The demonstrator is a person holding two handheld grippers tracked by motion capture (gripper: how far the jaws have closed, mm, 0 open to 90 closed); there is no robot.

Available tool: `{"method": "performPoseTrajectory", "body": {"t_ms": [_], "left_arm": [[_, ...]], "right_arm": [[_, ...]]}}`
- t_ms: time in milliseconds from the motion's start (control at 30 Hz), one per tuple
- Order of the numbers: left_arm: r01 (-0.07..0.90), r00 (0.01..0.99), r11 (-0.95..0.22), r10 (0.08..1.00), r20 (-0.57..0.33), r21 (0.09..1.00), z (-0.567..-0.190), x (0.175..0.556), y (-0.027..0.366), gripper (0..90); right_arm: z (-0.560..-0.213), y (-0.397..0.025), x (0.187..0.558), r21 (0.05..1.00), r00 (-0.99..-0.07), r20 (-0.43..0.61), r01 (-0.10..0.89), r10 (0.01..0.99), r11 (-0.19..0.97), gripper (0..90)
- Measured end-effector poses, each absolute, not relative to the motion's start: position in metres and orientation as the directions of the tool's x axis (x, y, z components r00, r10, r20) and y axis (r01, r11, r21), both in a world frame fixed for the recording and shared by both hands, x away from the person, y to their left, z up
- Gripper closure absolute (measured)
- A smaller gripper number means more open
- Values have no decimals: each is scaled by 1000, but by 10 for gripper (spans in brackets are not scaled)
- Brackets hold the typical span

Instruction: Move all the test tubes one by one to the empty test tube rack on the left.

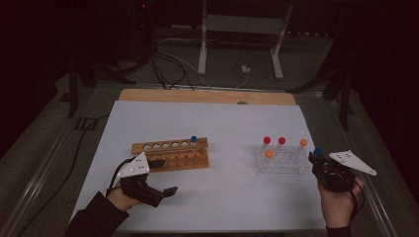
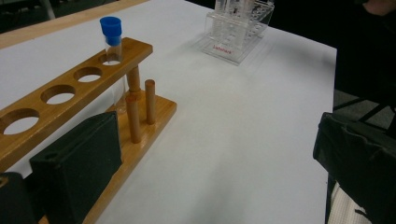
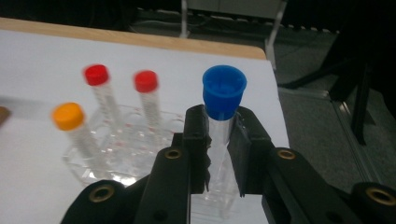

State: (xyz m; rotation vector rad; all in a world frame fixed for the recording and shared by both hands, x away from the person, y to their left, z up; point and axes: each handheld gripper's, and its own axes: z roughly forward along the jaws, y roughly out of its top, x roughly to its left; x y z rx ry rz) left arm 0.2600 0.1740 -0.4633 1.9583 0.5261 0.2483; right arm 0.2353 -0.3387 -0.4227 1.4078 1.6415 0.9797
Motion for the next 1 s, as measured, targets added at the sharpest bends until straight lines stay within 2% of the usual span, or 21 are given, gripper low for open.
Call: {"method": "performPoseTrajectory", "body": {"t_ms": [167,400,733,1000], "left_arm": [[249,883,-357,466,-59,900,-463,259,173,20],[247,893,-357,445,-69,901,-461,258,172,20],[246,899,-372,432,-67,895,-461,257,166,20],[238,909,-383,412,-66,893,-460,257,158,20]], "right_arm": [[-411,-325,227,901,-168,-81,410,983,144,769],[-406,-308,221,888,-253,-53,431,966,162,769],[-418,-280,224,865,-395,-13,457,919,208,769],[-428,-255,227,850,-473,-18,456,881,262,769]]}}
